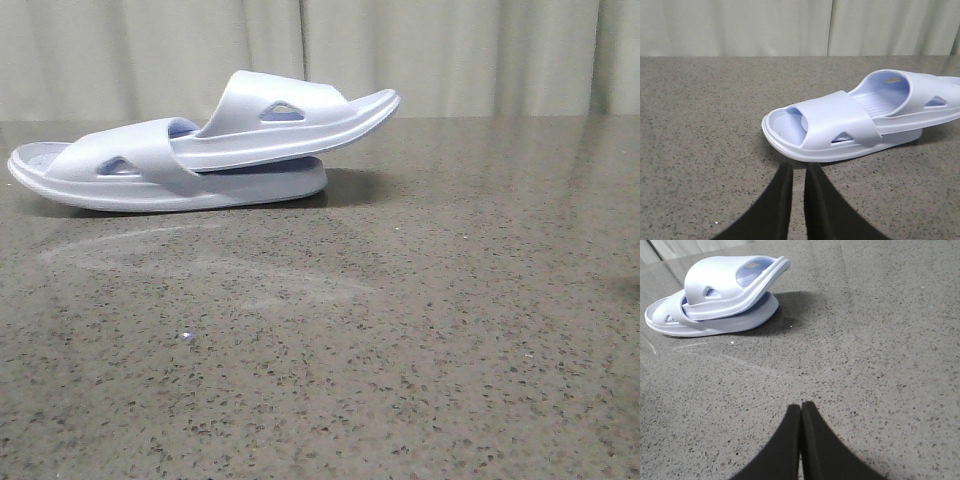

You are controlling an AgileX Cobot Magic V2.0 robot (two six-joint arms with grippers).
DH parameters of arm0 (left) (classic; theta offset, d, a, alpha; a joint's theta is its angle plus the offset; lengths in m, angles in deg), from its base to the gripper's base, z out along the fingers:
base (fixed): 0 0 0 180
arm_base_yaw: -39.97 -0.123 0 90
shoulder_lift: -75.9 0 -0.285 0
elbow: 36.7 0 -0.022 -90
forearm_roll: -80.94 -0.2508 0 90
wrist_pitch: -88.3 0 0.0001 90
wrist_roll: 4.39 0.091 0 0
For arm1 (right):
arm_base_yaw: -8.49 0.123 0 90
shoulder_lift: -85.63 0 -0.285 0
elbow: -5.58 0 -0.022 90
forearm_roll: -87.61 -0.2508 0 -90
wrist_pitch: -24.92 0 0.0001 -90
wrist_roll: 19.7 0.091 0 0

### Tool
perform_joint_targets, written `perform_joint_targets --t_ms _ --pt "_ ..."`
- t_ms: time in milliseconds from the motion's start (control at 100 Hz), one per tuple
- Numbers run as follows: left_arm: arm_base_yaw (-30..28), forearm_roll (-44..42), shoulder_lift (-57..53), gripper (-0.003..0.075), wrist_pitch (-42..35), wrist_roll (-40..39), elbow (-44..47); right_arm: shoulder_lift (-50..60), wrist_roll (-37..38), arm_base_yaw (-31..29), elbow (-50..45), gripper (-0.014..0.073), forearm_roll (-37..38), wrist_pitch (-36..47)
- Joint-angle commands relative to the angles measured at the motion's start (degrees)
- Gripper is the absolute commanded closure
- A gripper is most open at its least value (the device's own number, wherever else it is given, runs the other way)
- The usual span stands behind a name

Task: Insert blue slippers together front up

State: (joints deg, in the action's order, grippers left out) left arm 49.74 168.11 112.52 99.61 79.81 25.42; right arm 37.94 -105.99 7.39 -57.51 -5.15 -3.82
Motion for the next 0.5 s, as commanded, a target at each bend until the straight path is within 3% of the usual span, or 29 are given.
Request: perform_joint_targets --t_ms 0,70,250,380,490 --pt "-0.3 -5.7 -1.6 0.0705 -0.3 -2.4 -1.3 0.3 -0.6 0.0 1.4 0.0683 -2.1 -1.6" --pt "-1.8 -17.6 -4.2 0.0705 -1.0 -12.1 -0.5 0.3 -0.6 0.0 1.4 0.0683 -2.1 -1.6" --pt "-8.1 -53.3 -13.5 0.0705 -3.0 -47.7 5.3 0.3 -0.6 0.0 1.4 0.0683 -2.1 -1.6" --pt "-11.3 -71.6 -21.0 0.0705 -4.4 -69.4 10.2 0.3 -0.6 0.0 1.4 0.0683 -2.1 -1.6" --pt "-11.8 -84.0 -25.3 0.0705 -4.9 -81.9 13.6 0.3 -0.6 0.0 1.4 0.0683 -2.1 -1.6"
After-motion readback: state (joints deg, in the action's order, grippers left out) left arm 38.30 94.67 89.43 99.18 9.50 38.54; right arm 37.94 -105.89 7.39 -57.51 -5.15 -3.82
